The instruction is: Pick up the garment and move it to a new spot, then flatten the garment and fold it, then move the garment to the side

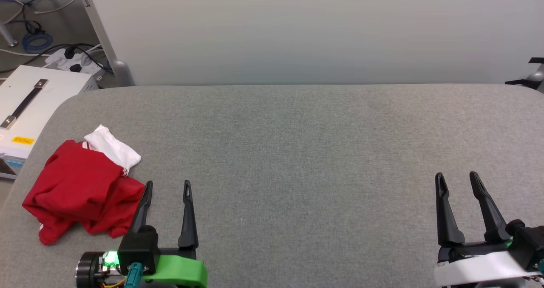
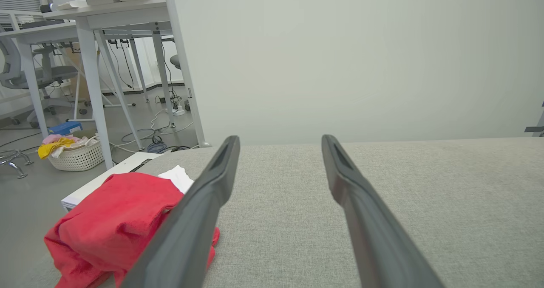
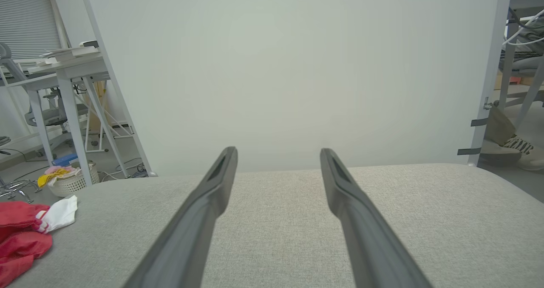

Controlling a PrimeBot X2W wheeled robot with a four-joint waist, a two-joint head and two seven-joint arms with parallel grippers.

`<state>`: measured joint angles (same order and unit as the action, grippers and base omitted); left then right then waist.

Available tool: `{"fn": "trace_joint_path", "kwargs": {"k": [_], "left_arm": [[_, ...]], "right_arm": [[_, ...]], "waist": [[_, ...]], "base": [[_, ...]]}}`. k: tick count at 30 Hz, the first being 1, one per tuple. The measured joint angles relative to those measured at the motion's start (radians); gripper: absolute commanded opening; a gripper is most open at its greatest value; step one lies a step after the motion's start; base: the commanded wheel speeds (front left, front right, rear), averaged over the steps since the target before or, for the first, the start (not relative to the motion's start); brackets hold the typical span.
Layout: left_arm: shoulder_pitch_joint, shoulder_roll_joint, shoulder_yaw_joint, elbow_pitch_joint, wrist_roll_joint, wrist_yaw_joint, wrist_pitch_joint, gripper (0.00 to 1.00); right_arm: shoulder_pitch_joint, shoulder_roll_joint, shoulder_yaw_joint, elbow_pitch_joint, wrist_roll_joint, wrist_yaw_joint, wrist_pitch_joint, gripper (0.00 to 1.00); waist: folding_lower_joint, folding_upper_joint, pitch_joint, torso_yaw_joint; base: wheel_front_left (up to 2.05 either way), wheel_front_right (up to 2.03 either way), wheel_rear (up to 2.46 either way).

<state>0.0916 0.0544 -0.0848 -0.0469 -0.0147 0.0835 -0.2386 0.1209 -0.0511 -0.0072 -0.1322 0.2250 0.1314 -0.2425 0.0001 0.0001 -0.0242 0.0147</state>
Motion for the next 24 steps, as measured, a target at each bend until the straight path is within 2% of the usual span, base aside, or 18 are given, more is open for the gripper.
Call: {"fn": "trace_joint_path", "kwargs": {"k": [24], "left_arm": [[0.001,0.000,-0.003,0.005,0.000,0.009,-0.017,1.00]], "right_arm": [[0.002,0.000,0.010,-0.003,-0.004,0.000,-0.010,1.00]], "waist": [[0.0000,0.0000,0.009,0.015]], "base": [[0.00,0.00,0.00]]}}
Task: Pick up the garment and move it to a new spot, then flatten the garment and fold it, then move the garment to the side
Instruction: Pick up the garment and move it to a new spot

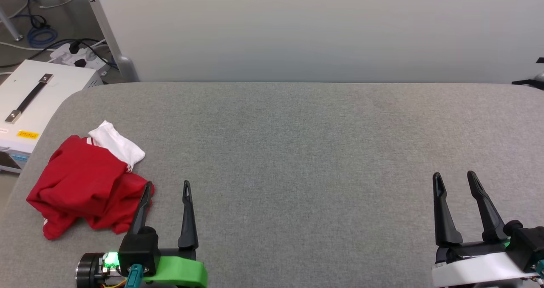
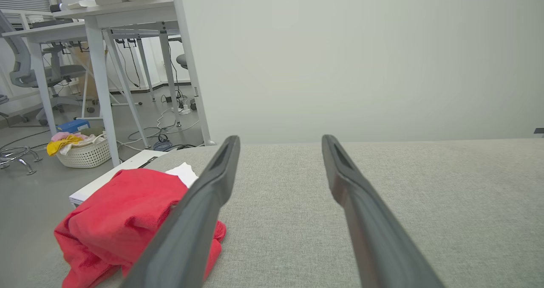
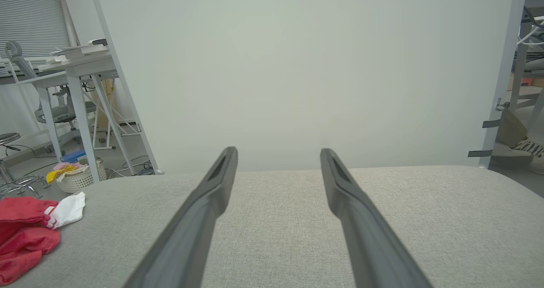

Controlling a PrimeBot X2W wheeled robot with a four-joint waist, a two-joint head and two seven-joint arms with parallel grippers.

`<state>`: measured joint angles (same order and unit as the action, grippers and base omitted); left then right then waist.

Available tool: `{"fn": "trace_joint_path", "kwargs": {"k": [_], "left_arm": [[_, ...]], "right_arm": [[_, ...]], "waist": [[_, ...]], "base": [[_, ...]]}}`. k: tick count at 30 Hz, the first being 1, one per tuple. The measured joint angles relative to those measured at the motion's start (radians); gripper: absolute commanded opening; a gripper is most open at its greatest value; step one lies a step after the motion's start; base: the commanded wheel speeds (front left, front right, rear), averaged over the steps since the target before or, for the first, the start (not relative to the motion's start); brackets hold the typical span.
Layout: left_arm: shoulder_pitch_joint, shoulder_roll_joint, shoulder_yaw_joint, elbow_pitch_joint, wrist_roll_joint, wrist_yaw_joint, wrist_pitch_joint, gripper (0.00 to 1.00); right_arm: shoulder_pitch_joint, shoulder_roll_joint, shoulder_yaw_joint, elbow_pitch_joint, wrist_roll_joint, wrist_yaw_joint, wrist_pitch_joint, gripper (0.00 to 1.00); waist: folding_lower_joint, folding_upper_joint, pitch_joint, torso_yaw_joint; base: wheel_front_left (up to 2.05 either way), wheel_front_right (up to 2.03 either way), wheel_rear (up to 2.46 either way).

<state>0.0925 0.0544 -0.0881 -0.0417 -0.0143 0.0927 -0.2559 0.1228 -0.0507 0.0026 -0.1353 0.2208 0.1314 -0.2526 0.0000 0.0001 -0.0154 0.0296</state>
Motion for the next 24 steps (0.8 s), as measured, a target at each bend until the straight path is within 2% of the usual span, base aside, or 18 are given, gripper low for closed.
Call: {"fn": "trace_joint_path", "kwargs": {"k": [11,24], "left_arm": [[-0.001,0.000,0.022,0.003,-0.005,0.010,0.000,1.00],[-0.004,0.000,0.076,0.005,-0.033,0.008,0.000,1.00]], "right_arm": [[0.000,0.001,0.026,-0.003,-0.016,0.000,0.000,1.00],[-0.003,0.001,0.041,-0.015,-0.043,0.000,-0.004,1.00]], "waist": [[0.0000,0.0000,0.009,0.068],[0.0000,0.0000,0.030,0.220]], "base": [[0.00,0.00,0.00],[0.00,0.00,0.00]]}}
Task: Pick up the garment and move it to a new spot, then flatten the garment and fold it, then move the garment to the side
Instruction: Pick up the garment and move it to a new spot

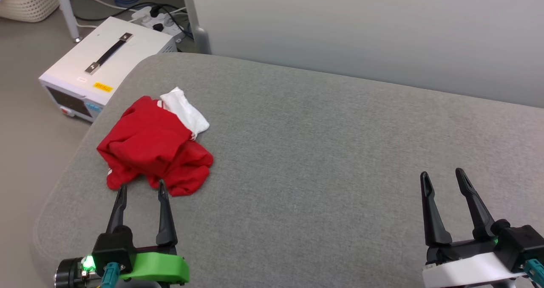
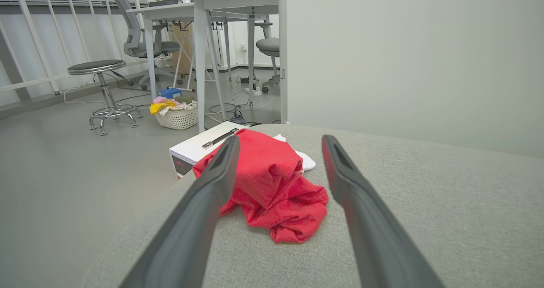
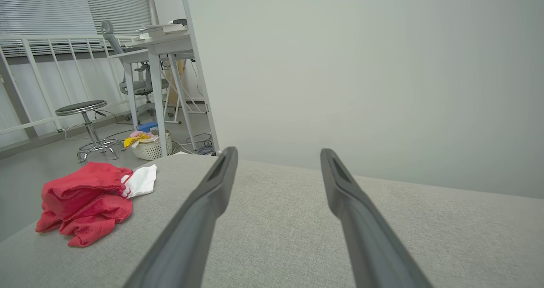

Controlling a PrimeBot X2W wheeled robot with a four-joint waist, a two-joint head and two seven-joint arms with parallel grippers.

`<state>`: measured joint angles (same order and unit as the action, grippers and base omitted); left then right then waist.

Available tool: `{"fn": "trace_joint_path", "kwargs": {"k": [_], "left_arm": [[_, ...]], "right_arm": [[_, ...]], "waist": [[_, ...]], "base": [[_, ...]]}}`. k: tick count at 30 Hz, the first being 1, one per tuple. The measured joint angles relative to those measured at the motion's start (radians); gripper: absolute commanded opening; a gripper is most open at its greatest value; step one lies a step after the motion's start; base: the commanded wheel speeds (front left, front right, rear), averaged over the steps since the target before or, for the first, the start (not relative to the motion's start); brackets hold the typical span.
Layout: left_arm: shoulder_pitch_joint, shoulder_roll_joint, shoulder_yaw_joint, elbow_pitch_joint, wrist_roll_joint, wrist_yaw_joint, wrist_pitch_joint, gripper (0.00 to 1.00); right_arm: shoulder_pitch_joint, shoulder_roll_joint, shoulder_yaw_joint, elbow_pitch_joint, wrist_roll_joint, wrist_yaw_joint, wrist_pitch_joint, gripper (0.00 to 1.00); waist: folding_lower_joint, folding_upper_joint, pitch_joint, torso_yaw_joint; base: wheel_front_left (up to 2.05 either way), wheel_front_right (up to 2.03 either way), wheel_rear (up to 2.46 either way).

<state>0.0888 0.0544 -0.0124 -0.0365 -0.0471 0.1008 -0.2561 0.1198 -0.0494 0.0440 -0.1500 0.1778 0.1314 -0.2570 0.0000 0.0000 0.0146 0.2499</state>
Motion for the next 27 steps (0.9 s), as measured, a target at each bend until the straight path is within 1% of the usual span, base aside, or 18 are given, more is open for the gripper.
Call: {"fn": "trace_joint_path", "kwargs": {"k": [7,13,19,22,25,27], "left_arm": [[-0.008,0.000,0.026,0.002,-0.021,-0.001,0.000,1.00],[-0.008,0.000,0.037,0.006,-0.050,-0.001,0.000,1.00],[-0.008,0.000,0.038,0.011,-0.060,-0.001,0.000,1.00],[-0.013,0.000,0.049,0.027,-0.079,-0.001,0.000,1.00],[-0.052,0.000,0.072,0.041,-0.086,-0.032,0.000,1.00],[-0.105,0.001,0.096,0.057,-0.087,-0.064,0.000,1.00]], "right_arm": [[-0.005,0.000,0.006,-0.004,-0.008,0.000,0.000,1.00],[-0.010,0.001,0.012,-0.004,-0.010,0.000,0.000,1.00],[-0.020,0.001,0.012,-0.005,-0.011,0.000,0.000,1.00],[-0.021,0.001,0.016,-0.004,-0.016,0.000,0.000,1.00],[-0.025,0.001,0.016,-0.005,-0.019,0.000,0.000,1.00],[-0.032,0.001,0.022,-0.007,-0.029,0.000,0.000,1.00]], "waist": [[0.0000,0.0000,0.014,0.087],[0.0000,0.0000,0.025,0.148],[0.0000,0.0000,0.036,0.184],[0.0000,0.0000,0.040,0.184],[0.0000,0.0000,0.047,0.176],[0.0000,0.0000,0.056,0.168]], "base": [[0.00,0.00,0.00],[0.00,0.00,0.00],[0.00,0.00,0.00],[0.00,0.00,0.00],[0.00,0.00,0.00],[0.00,0.00,0.00]]}}
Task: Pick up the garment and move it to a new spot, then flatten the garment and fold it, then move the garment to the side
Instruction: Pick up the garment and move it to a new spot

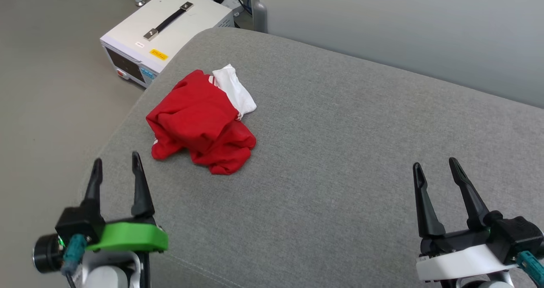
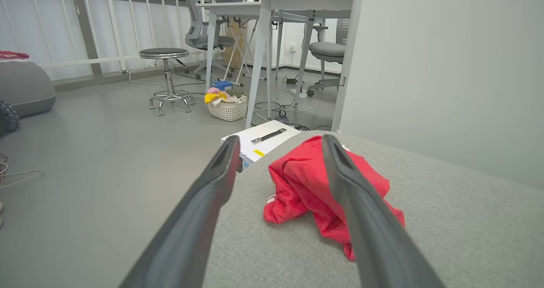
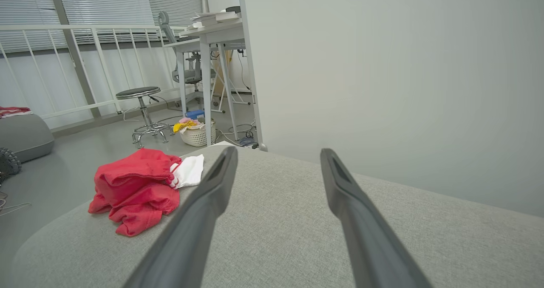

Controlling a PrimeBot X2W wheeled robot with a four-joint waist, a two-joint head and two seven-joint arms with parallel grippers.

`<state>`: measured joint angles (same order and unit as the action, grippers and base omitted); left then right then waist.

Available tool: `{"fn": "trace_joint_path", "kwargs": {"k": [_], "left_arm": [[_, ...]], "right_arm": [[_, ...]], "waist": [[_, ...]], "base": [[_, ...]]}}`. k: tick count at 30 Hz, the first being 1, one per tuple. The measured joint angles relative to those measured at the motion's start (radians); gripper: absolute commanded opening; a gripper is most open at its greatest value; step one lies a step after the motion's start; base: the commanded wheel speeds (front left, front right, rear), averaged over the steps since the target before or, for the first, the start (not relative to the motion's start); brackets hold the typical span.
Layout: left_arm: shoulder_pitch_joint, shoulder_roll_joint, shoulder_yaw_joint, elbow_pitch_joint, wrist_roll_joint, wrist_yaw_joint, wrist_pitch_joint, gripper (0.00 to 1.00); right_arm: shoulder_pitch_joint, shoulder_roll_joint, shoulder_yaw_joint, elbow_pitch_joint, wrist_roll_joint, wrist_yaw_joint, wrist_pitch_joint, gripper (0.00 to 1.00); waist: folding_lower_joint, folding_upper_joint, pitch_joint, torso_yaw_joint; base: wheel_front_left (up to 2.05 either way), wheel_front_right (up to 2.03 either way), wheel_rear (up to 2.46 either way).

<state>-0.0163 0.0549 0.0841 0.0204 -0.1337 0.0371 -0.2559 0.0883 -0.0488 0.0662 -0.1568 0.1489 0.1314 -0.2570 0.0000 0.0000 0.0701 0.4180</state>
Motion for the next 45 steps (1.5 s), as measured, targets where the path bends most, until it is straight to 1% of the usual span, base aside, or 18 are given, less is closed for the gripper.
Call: {"fn": "trace_joint_path", "kwargs": {"k": [4,5,9,11,12,16,19,22,23,25,28,32,33,36,37,43,45], "left_arm": [[-0.122,0.030,0.046,0.034,0.000,-0.062,0.000,1.00],[-0.189,0.048,0.062,0.054,0.000,-0.087,0.000,1.00],[-0.339,0.090,0.082,0.105,-0.010,-0.127,0.000,1.00],[-0.404,0.107,0.082,0.123,-0.011,-0.137,0.000,1.00],[-0.492,0.147,0.081,0.171,-0.025,-0.149,0.000,1.00],[-0.596,0.231,0.061,0.269,-0.061,-0.158,0.016,1.00],[-0.670,0.296,-0.015,0.329,-0.116,-0.163,0.103,1.00],[-0.734,0.369,-0.138,0.373,-0.242,-0.165,0.262,1.00],[-0.749,0.390,-0.166,0.384,-0.274,-0.165,0.309,1.00],[-0.781,0.445,-0.234,0.413,-0.361,-0.165,0.456,1.00],[-0.802,0.511,-0.322,0.427,-0.476,-0.165,0.644,1.00],[-0.827,0.572,-0.411,0.430,-0.589,-0.165,0.816,1.00],[-0.836,0.601,-0.474,0.443,-0.631,-0.165,0.906,1.00],[-0.838,0.614,-0.534,0.468,-0.661,-0.165,0.968,1.00],[-0.838,0.614,-0.586,0.499,-0.676,-0.165,0.997,1.00],[-0.877,0.624,-0.674,0.548,-0.683,-0.165,1.015,1.00],[-0.888,0.628,-0.694,0.562,-0.702,-0.165,1.008,1.00]], "right_arm": [[-0.031,0.000,0.007,-0.005,-0.018,0.000,0.000,1.00],[-0.051,0.000,0.009,-0.009,-0.030,0.000,0.000,1.00],[-0.097,0.000,0.010,-0.019,-0.060,0.000,0.000,1.00],[-0.113,0.000,0.009,-0.023,-0.069,0.000,0.000,1.00],[-0.133,-0.005,0.007,-0.030,-0.077,0.000,0.000,1.00],[-0.149,-0.018,-0.006,-0.043,-0.079,0.000,0.000,1.00],[-0.154,-0.025,-0.019,-0.053,-0.084,0.000,0.000,1.00],[-0.160,-0.033,-0.029,-0.062,-0.084,0.000,0.000,1.00],[-0.162,-0.035,-0.029,-0.064,-0.084,0.000,0.000,1.00],[-0.172,-0.043,-0.029,-0.068,-0.084,0.000,0.000,1.00],[-0.184,-0.050,-0.030,-0.073,-0.085,0.000,0.000,1.00],[-0.195,-0.054,-0.032,-0.077,-0.085,0.000,0.000,1.00],[-0.195,-0.057,-0.030,-0.078,-0.085,0.000,0.000,1.00],[-0.201,-0.063,-0.029,-0.080,-0.086,0.000,0.000,1.00],[-0.216,-0.067,-0.027,-0.082,-0.088,0.000,0.000,1.00],[-0.230,-0.072,-0.023,-0.082,-0.088,0.000,0.000,1.00],[-0.235,-0.072,-0.024,-0.082,-0.088,0.000,0.000,1.00]], "waist": [[0.0000,0.0000,0.025,-0.022],[0.0000,0.0000,0.044,-0.034],[0.0000,0.0000,0.094,-0.057],[0.0000,0.0000,0.122,-0.069],[0.0000,0.0000,0.165,-0.087],[0.0000,0.0000,0.221,-0.114],[0.0000,0.0000,0.260,-0.132],[0.0001,0.0000,0.297,-0.149],[0.0001,0.0000,0.306,-0.153],[0.0001,0.0000,0.328,-0.162],[0.0001,0.0000,0.355,-0.174],[0.0001,0.0000,0.386,-0.191],[0.0000,0.0000,0.407,-0.203],[0.0001,0.0000,0.429,-0.213],[0.0001,0.0000,0.452,-0.222],[-0.0001,0.0002,0.490,-0.239],[0.0000,0.0002,0.495,-0.246]], "base": [[0.00,0.00,0.00],[0.00,0.00,0.00],[0.00,0.00,0.00],[0.00,0.00,0.00],[0.00,0.00,0.00],[0.00,0.00,0.00],[0.00,0.00,0.00],[0.00,0.00,0.00],[0.00,0.00,0.00],[0.00,0.00,0.00],[0.00,0.00,0.00],[0.00,0.00,0.00],[0.00,0.00,0.00],[0.00,0.00,0.00],[0.00,0.00,0.00],[0.00,0.00,0.00],[0.00,0.00,0.00]]}}
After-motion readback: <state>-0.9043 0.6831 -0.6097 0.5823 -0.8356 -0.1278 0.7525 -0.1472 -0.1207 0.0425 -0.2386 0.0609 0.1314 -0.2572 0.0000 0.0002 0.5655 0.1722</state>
